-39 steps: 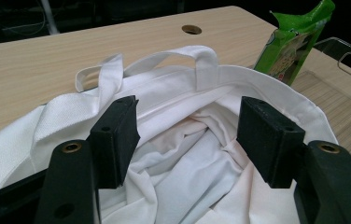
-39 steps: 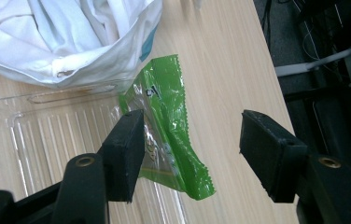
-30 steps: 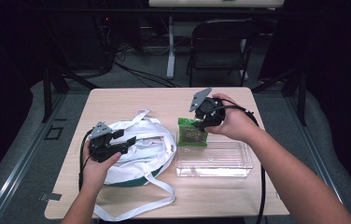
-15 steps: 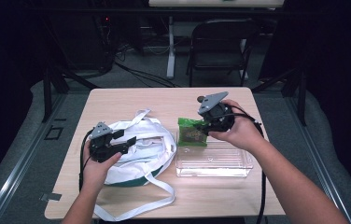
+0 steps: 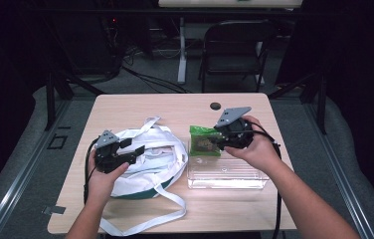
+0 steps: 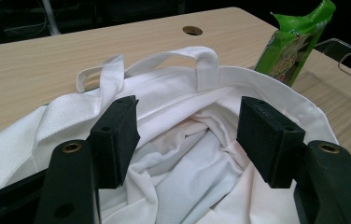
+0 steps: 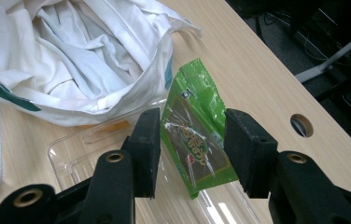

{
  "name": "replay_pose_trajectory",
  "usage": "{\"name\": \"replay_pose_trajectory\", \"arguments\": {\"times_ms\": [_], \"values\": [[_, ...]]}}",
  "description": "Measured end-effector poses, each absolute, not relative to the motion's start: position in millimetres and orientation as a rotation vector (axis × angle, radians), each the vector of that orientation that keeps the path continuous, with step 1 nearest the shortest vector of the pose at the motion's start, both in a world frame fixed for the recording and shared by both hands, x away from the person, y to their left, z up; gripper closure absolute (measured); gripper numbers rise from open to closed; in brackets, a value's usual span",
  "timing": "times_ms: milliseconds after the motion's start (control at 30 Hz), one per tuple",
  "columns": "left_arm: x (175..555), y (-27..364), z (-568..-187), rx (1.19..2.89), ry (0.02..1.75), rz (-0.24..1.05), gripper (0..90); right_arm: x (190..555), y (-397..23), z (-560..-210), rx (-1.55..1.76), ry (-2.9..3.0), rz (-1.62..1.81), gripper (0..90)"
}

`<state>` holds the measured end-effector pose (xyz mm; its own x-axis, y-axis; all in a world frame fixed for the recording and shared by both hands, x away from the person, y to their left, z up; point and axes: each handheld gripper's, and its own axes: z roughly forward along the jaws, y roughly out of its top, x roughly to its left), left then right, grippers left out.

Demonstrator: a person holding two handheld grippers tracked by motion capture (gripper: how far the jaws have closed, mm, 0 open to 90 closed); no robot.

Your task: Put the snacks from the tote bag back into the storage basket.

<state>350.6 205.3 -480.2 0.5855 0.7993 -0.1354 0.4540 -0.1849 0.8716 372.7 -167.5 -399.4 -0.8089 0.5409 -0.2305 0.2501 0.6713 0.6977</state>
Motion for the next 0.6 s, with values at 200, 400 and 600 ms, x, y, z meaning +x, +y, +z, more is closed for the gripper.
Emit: {"name": "replay_pose_trajectory", "arguments": {"times_ms": [200,400,600], "values": [[351.0,205.4,-481.0,1.824,1.024,0.437,38.4,360.8,-174.9,-414.1,0.658,2.454,0.976,57.1],[350.7,206.0,-481.1,1.827,1.027,0.436,38.4,352.1,-178.3,-429.3,0.678,2.441,1.001,57.4],[350.7,206.3,-481.2,1.827,1.029,0.434,38.3,343.3,-181.7,-441.9,0.746,2.426,1.105,57.5]]}}
